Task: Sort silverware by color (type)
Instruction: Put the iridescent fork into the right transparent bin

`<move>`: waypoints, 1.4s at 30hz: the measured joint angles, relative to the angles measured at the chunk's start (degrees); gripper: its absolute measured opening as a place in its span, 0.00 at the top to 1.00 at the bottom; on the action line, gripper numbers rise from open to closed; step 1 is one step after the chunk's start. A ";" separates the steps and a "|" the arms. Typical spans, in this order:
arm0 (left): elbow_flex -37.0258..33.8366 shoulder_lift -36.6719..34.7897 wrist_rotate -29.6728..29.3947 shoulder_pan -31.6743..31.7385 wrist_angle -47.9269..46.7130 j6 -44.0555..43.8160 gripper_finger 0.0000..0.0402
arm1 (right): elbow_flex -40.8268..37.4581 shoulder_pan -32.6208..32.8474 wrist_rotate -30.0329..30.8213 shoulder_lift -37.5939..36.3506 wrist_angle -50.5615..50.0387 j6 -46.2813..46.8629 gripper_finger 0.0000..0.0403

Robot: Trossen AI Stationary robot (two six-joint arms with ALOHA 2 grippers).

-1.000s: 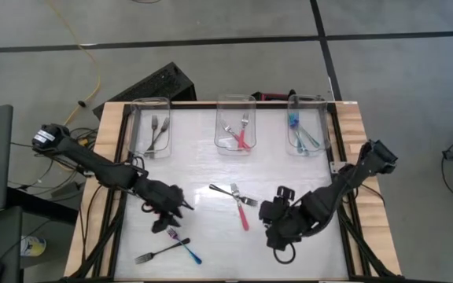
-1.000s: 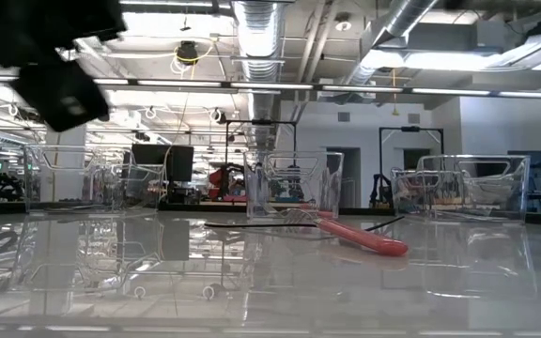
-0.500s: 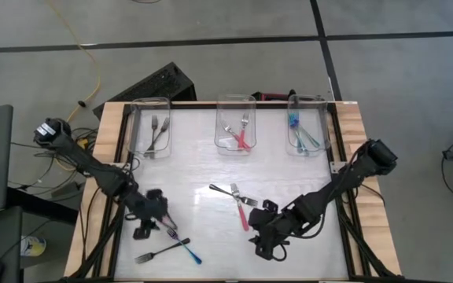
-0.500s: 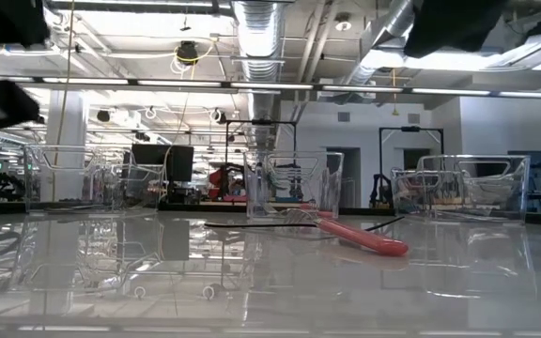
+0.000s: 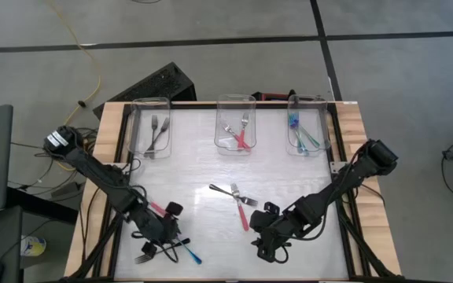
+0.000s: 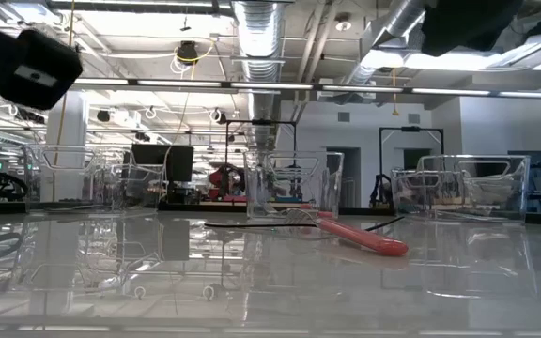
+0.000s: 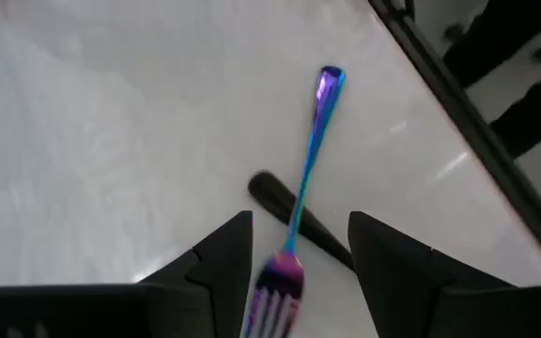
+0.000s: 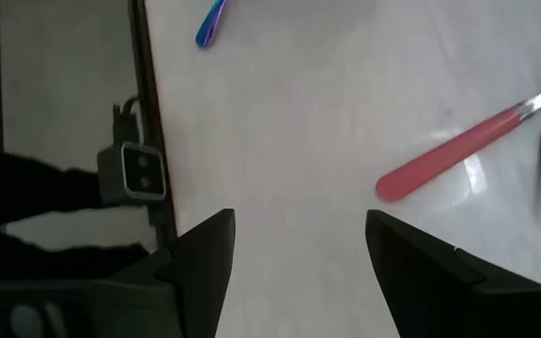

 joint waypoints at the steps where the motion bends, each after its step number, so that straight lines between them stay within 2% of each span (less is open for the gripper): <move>1: 1.60 1.46 -0.16 0.00 -1.32 1.49 0.60 | 0.00 0.18 -0.58 0.00 -0.26 0.01 0.34; 7: 8.69 8.09 -0.41 0.04 -12.76 4.33 0.60 | 0.00 0.83 -1.76 0.00 -0.63 -0.37 0.34; 18: 8.90 15.54 1.94 0.03 -12.06 5.71 0.60 | 0.00 0.84 -1.73 0.00 -1.45 -1.54 0.34; 26: 8.92 16.46 1.10 0.62 -12.78 7.50 0.61 | 0.00 0.47 -1.75 0.00 -1.08 -0.26 0.34; 33: 8.95 16.42 1.99 1.77 -14.46 8.09 0.80 | 0.00 0.05 -1.76 0.00 0.10 1.17 0.34; 42: 9.10 14.04 1.28 2.69 -17.45 7.52 0.80 | 2.11 0.08 -3.70 0.00 -0.12 2.58 0.34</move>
